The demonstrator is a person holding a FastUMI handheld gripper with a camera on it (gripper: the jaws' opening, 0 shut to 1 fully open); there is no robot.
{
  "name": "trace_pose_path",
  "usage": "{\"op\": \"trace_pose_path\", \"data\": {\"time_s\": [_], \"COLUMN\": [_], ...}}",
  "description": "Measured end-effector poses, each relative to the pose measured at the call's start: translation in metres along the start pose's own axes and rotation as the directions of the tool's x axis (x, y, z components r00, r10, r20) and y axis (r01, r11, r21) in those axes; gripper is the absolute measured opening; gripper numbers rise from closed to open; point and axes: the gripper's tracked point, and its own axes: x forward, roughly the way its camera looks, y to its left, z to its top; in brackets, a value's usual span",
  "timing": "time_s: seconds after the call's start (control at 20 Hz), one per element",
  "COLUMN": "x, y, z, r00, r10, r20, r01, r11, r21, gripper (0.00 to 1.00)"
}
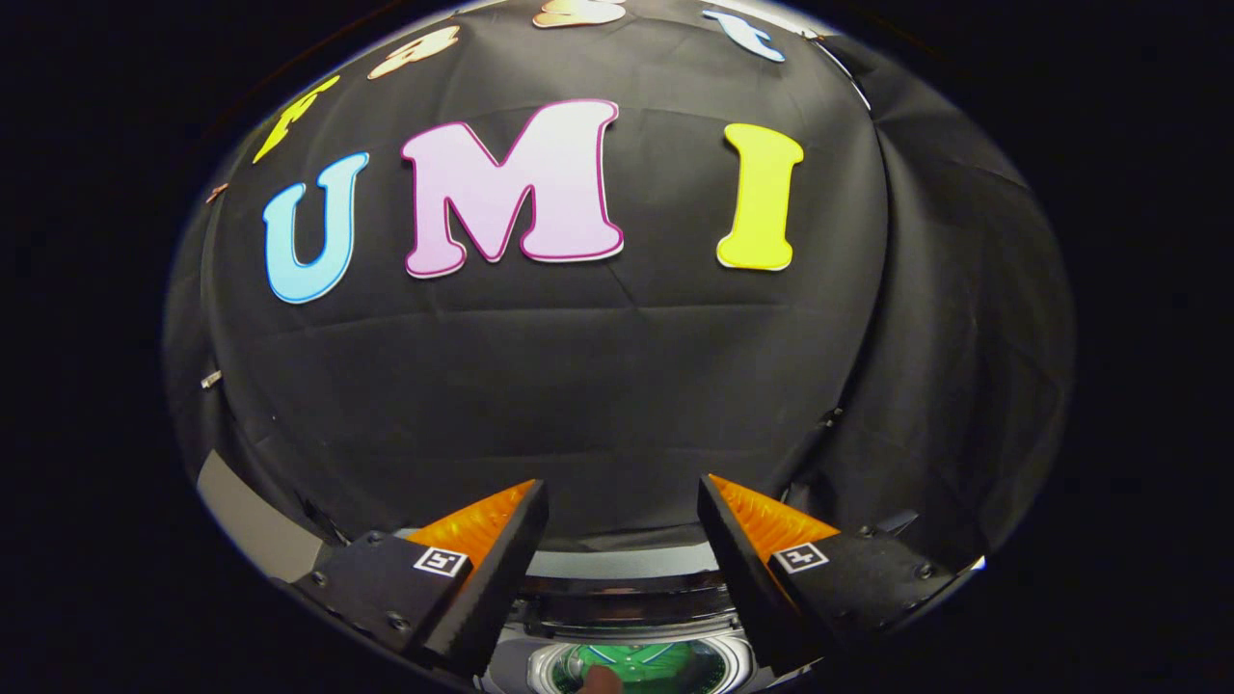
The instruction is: Put the clothes into the washing machine and then close the washing machine lid.
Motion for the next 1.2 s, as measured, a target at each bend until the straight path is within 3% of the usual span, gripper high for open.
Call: {"op": "trace_pose_path", "data": {"time_s": [0.2,0.55,1.2], "x": [0.003,-0.032,-0.082], "y": [0.001,-0.003,-0.002], "z": [-0.025,-0.033,-0.065], "r00": [0.999,1.0,0.999], "r10": [-0.01,-0.007,-0.004], "r20": [-0.049,0.026,0.032], "r01": [0.008,0.007,0.005], "r11": [1.0,1.0,1.0], "r21": [-0.028,-0.009,-0.011], "gripper": [0.99,1.0,1.0]}}
